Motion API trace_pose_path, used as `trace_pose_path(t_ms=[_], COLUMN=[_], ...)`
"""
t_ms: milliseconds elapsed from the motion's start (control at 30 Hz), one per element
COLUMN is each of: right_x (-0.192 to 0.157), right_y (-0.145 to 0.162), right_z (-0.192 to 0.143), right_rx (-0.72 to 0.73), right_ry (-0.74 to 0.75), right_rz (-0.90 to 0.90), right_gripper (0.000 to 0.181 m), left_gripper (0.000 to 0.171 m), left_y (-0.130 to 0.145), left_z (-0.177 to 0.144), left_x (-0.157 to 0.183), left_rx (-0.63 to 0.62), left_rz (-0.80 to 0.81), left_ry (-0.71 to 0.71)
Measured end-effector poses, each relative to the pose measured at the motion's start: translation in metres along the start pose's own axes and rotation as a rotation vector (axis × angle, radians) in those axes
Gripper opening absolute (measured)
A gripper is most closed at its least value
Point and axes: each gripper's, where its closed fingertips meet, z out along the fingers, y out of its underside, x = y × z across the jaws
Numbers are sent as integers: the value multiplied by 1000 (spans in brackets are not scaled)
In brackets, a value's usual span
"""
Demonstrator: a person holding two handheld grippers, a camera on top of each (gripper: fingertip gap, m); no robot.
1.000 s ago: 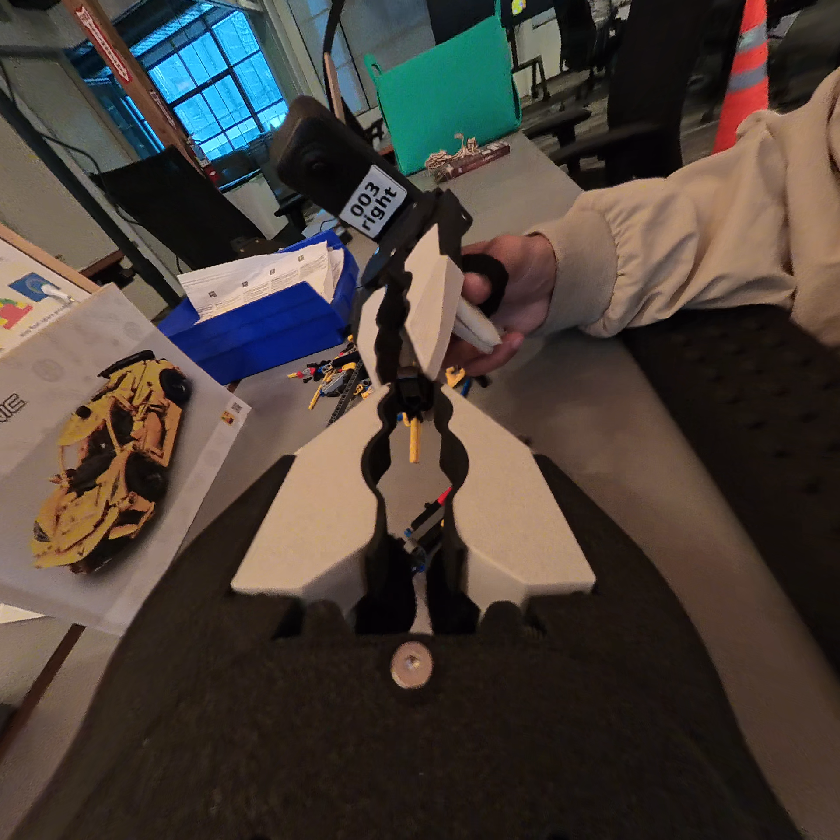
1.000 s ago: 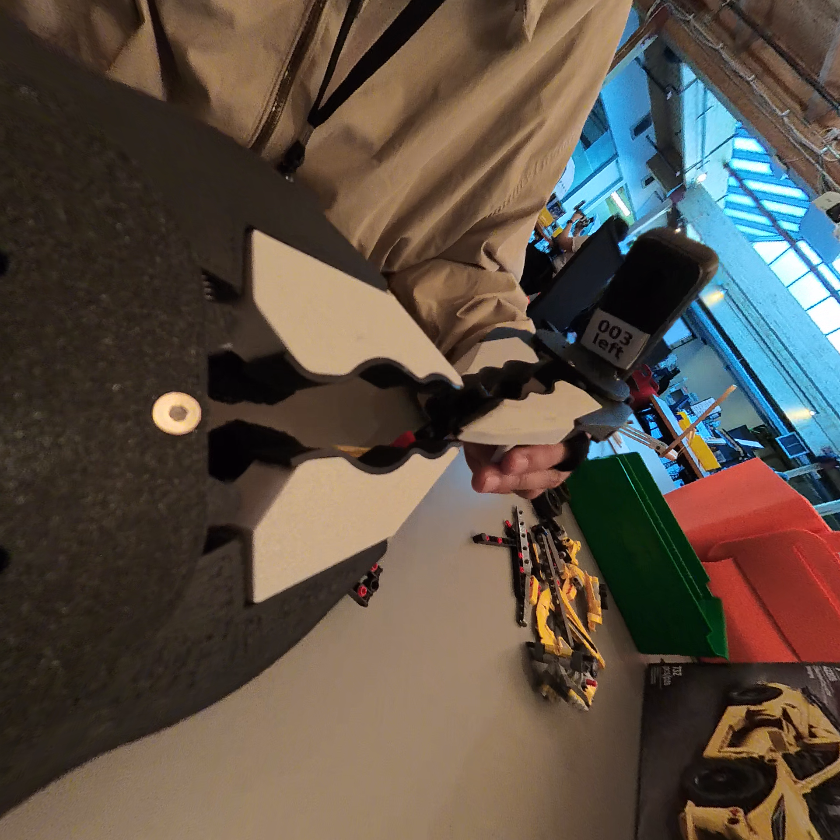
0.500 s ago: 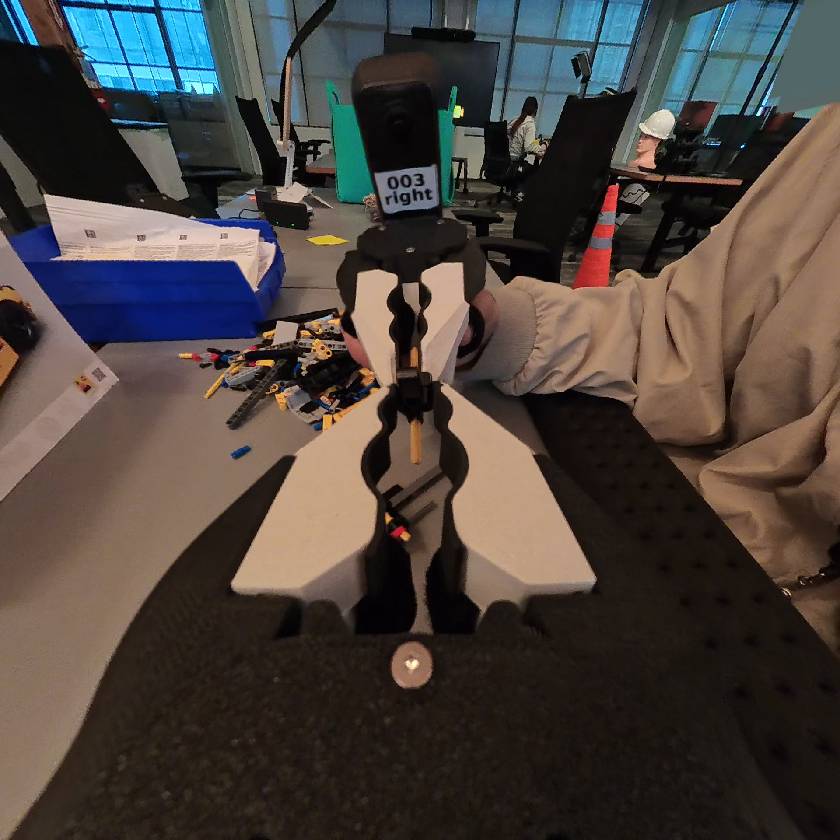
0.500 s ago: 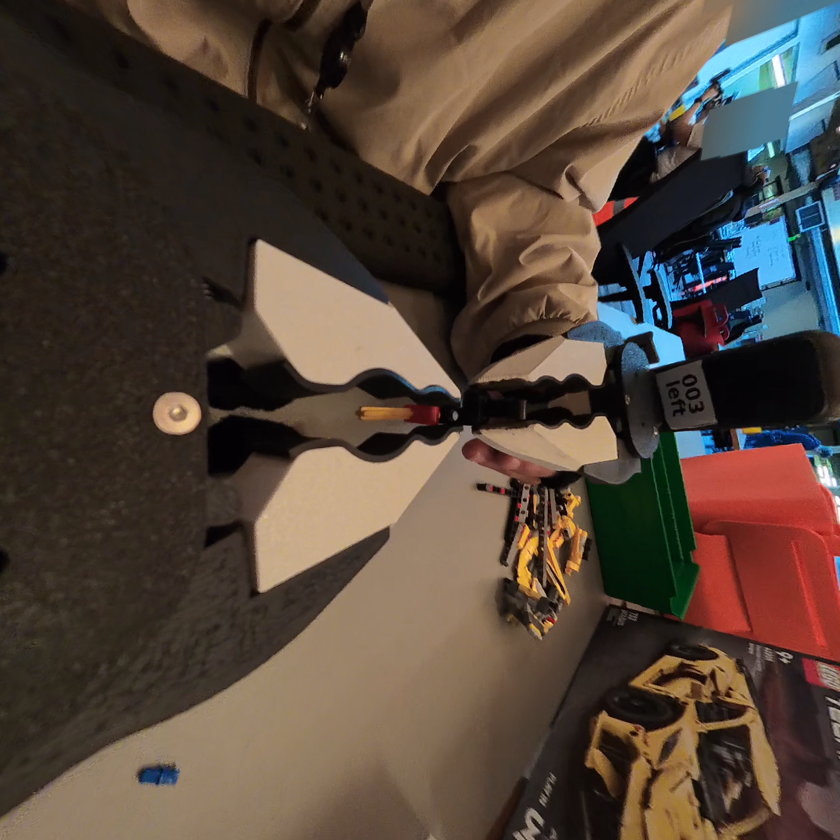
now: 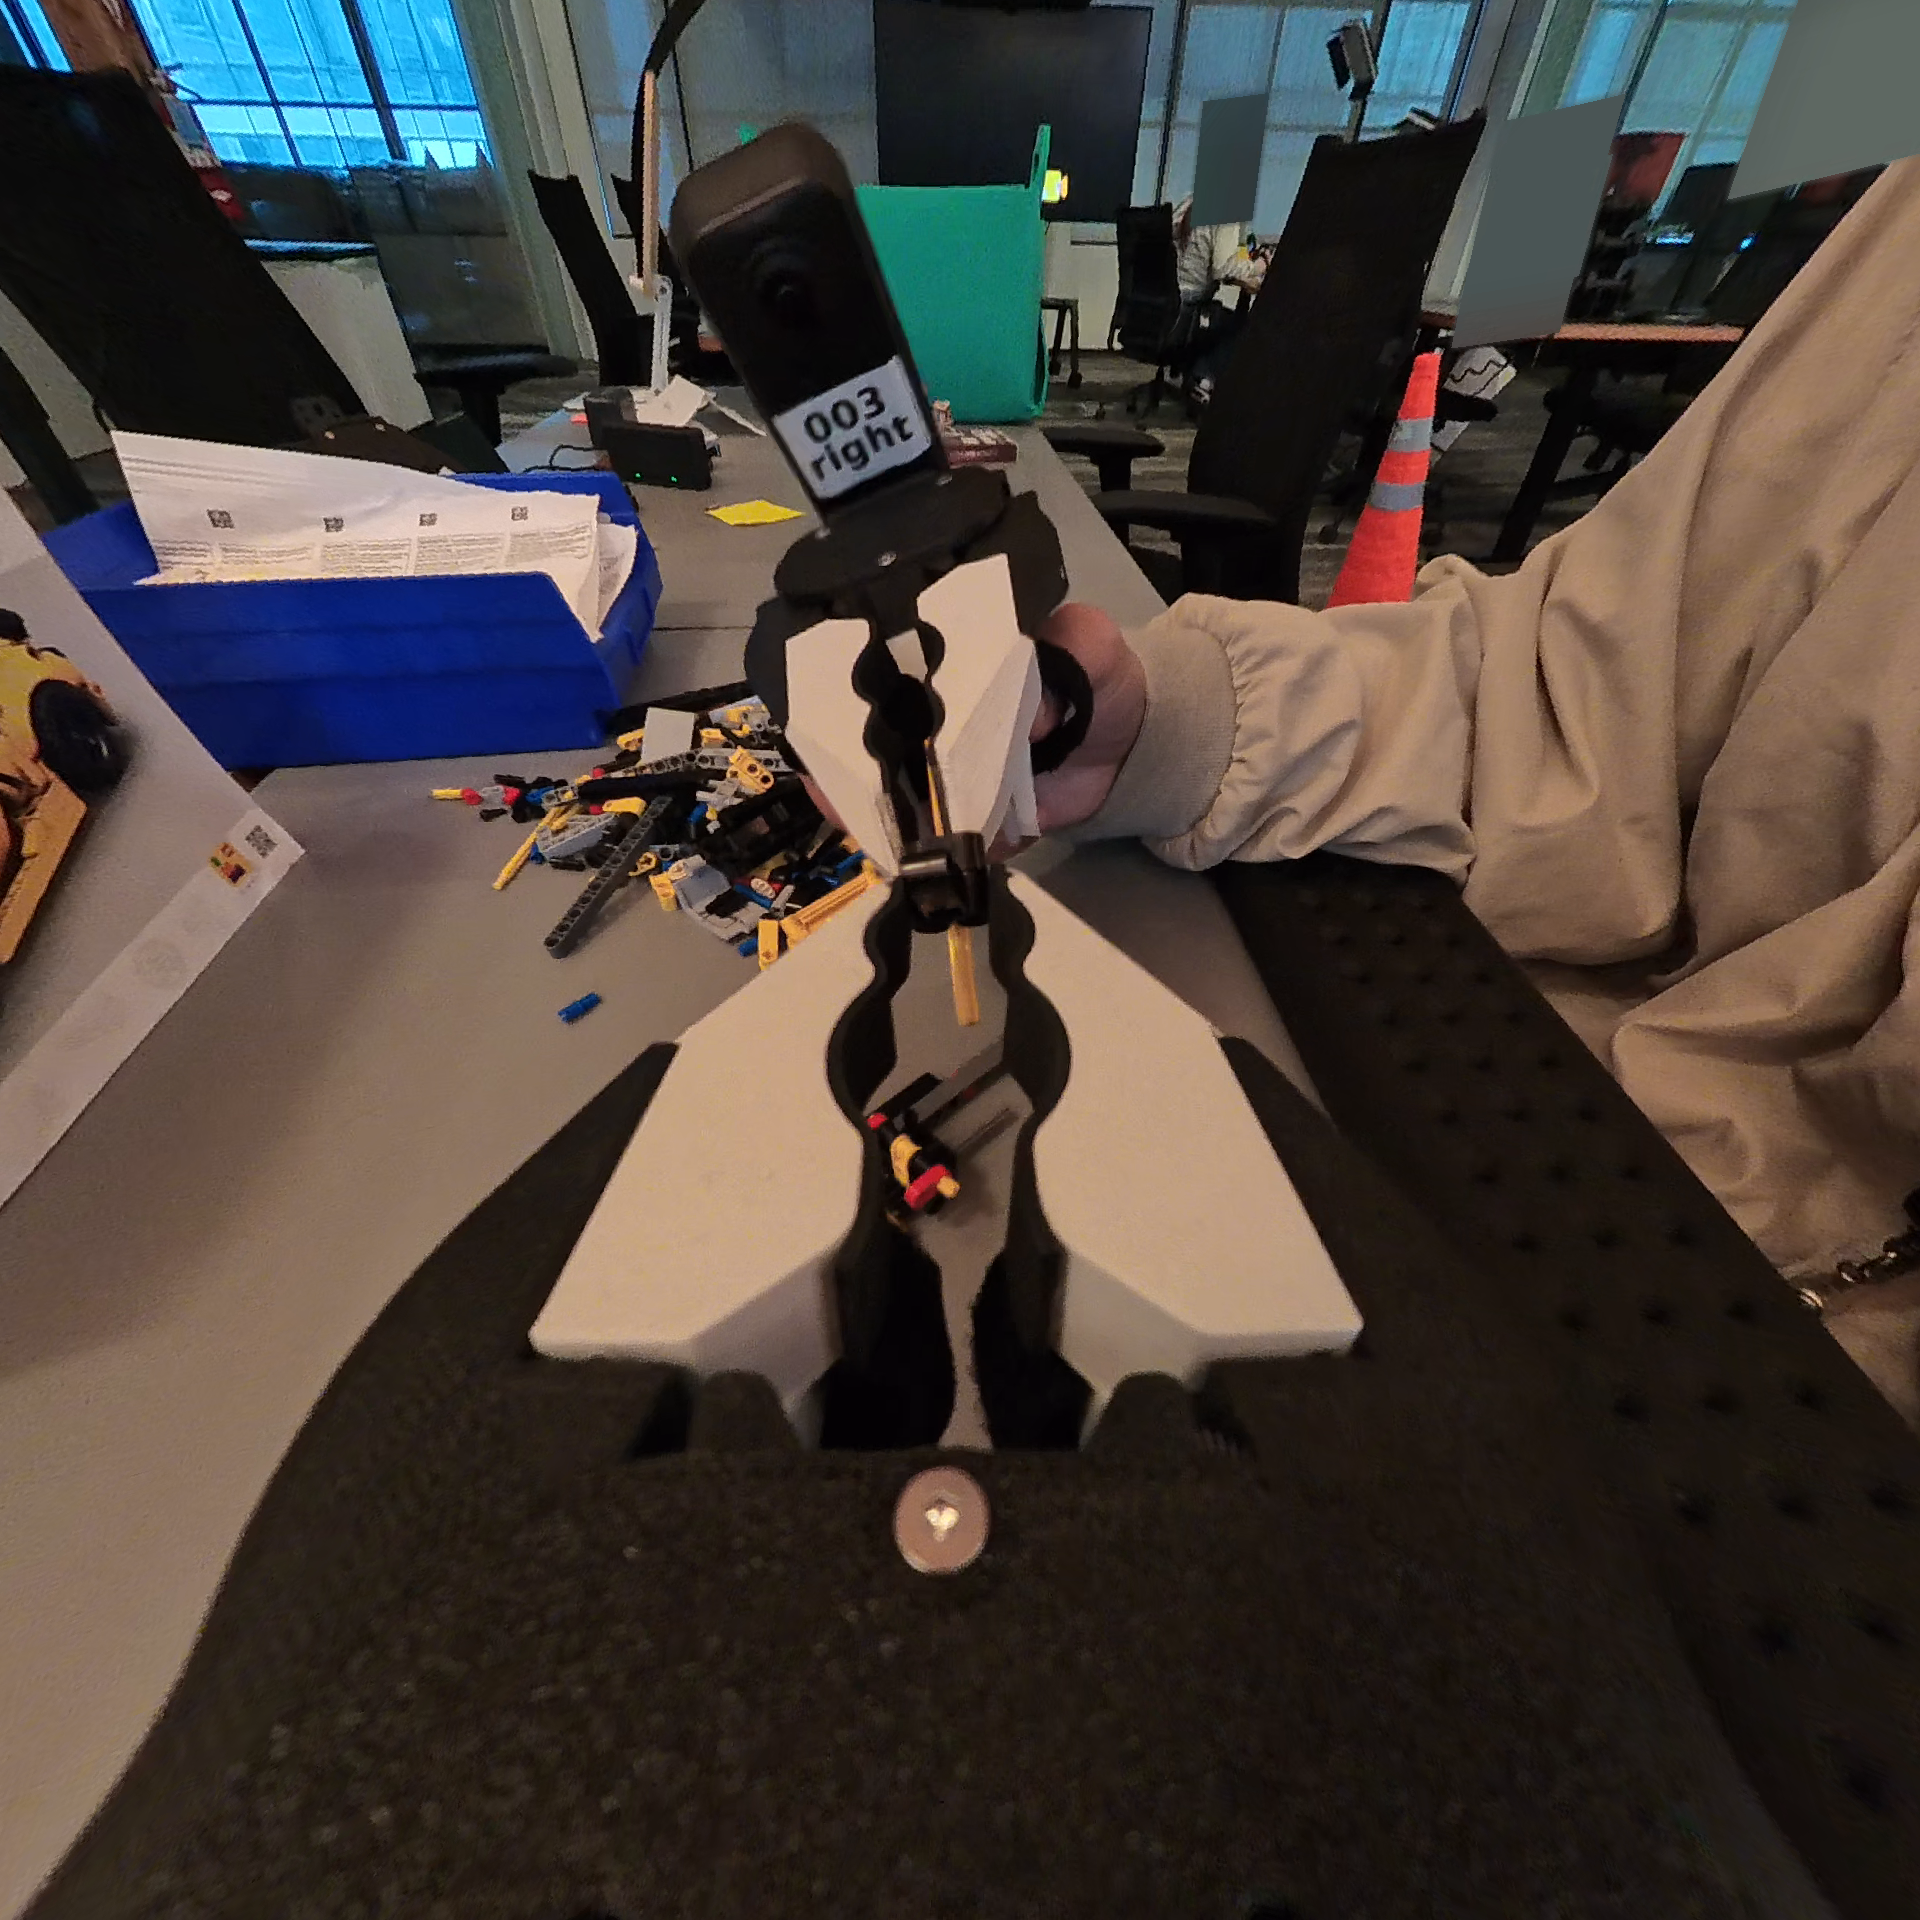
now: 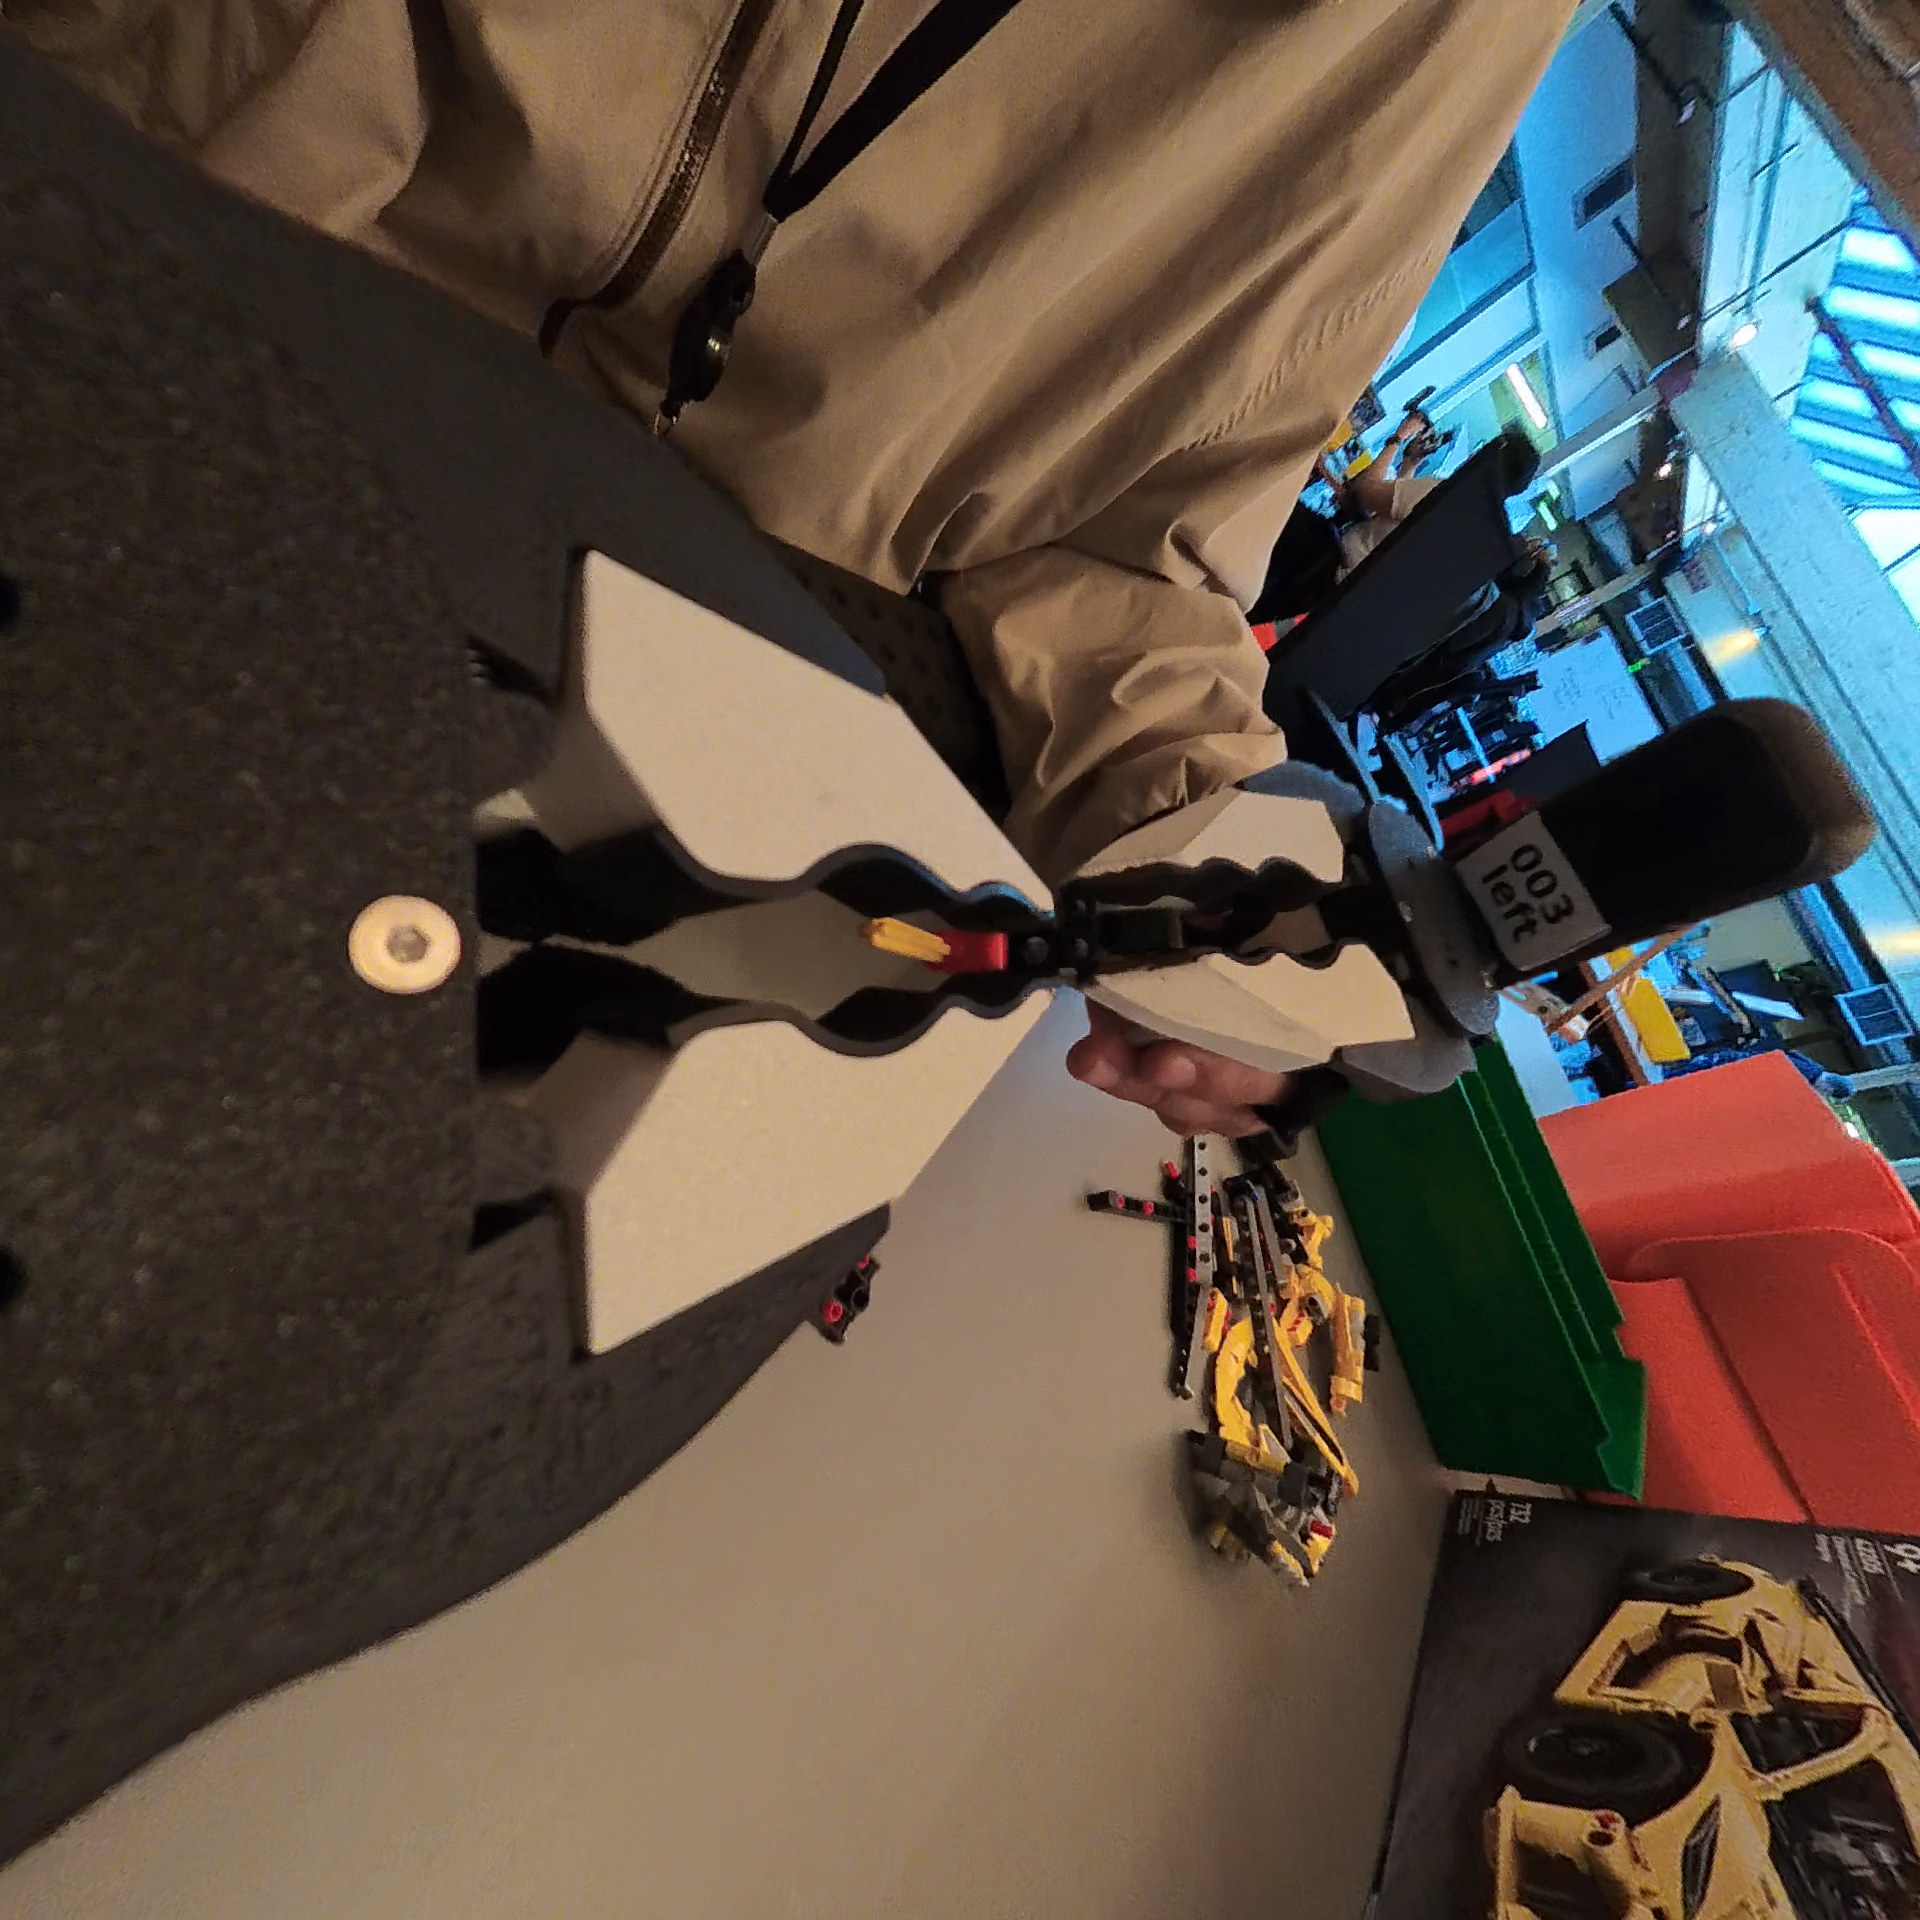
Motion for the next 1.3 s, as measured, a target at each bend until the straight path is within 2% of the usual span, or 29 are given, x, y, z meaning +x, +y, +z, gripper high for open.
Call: trace_pose_path(t_ms=[67,100,133,167,200,233,300,367,400,467,533,633,733,833,900,933,1000,1067,1167,1300], right_x=[1,1,1,7,16,18,18,18,15,16,20,11,1,3,4,6,6,8,30,34], right_y=[-2,-16,-42,-58,-57,-54,-52,-53,-52,-47,-29,32,92,119,119,117,96,60,14,7], right_z=[-2,-15,-44,-76,-93,-99,-94,-88,-85,-77,-59,-8,31,48,49,47,40,27,-1,-8], right_rx=[7,103,268,383,388,382,369,392,378,339,212,-150,-479,-601,-591,-583,-486,-306,-38,42], right_ry=[-7,-23,-48,-18,79,112,48,-8,-34,2,33,2,10,28,26,35,33,31,103,71], right_rz=[13,39,76,84,55,48,114,159,167,142,148,185,93,31,30,12,6,56,179,264], right_gripper=[5,5,4,4,4,5,5,4,4,5,5,6,6,8,13,24,33,31,24,19], left_gripper=[15,14,14,14,14,14,14,14,14,14,14,14,14,15,15,15,15,15,15,15], left_y=[1,5,8,2,-9,-15,-6,6,6,-7,-7,-3,-5,-5,-5,-2,4,10,17,16], left_z=[-3,-9,-18,-27,-34,-37,-38,-36,-36,-38,-37,-30,-23,-15,-11,-8,-6,-5,-4,2], left_x=[0,-4,-14,-20,-23,-26,-42,-46,-46,-46,-46,-42,-36,-30,-27,-26,-29,-36,-42,-41], left_rx=[-11,-28,-33,16,89,126,95,40,46,138,135,107,120,119,102,81,25,-52,-148,-168], left_rz=[-1,-11,-26,-45,-73,-87,-60,-53,-53,-12,41,80,157,212,245,269,337,446,596,653], left_ry=[4,-4,-40,-58,-51,-59,-155,-181,-181,-196,-218,-222,-218,-223,-228,-232,-270,-343,-424,-444])
